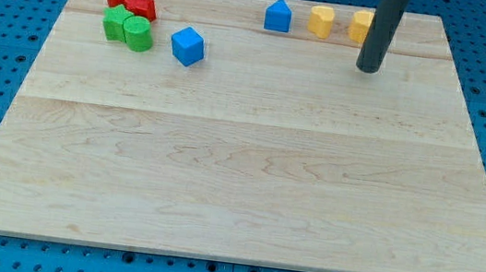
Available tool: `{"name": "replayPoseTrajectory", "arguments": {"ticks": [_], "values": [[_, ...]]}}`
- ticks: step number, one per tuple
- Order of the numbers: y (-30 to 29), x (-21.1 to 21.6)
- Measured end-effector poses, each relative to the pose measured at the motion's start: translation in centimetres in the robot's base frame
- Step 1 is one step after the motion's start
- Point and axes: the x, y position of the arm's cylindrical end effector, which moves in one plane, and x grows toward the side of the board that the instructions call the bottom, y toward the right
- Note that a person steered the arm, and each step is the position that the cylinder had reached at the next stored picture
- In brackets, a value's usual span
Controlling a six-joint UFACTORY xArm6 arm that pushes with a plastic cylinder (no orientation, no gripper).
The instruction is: Drag the blue cube towards the top center
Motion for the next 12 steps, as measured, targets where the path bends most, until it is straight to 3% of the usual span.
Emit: {"name": "replayPoseTrajectory", "arguments": {"ticks": [2,3,4,5,9,12], "values": [[-7.7,5.1],[-11.7,5.2],[-19.4,5.0],[-22.5,4.8],[-25.7,-3.2],[-29.2,-5.8]]}}
